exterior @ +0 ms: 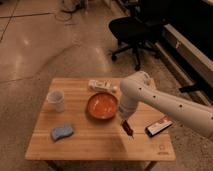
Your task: Place the pepper on the white sponge
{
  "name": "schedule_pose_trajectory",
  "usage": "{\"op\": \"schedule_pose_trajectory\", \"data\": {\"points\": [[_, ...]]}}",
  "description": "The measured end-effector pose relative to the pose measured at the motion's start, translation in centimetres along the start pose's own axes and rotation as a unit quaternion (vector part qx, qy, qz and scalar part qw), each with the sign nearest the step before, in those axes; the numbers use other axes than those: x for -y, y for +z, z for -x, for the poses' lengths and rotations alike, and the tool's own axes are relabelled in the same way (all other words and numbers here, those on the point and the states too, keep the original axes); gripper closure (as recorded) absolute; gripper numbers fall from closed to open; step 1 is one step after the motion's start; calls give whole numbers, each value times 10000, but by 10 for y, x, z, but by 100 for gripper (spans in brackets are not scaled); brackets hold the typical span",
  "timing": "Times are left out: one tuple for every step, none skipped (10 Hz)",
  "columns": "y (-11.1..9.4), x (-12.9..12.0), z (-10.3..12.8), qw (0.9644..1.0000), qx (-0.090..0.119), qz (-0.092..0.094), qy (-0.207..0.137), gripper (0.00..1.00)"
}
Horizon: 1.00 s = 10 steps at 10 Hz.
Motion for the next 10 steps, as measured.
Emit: {"op": "schedule_pose_trajectory", "data": {"points": [[0, 1, 1, 10000, -2, -4, -17, 100], [0, 1, 1, 10000, -2, -5, -18, 100], [0, 1, 0, 10000, -1, -5, -30, 100], [1, 2, -1, 10000, 1, -5, -35, 100], [1, 2, -1, 10000, 0, -5, -33, 100], [0, 1, 0, 10000, -1, -5, -30, 100], [1, 1, 0, 10000, -1, 0, -29, 100], [2, 1, -5, 10000, -10, 3, -44, 100], [6, 1, -17, 9999, -16, 12, -101, 100], [11, -2, -39, 9998, -23, 76, -174, 100]]}}
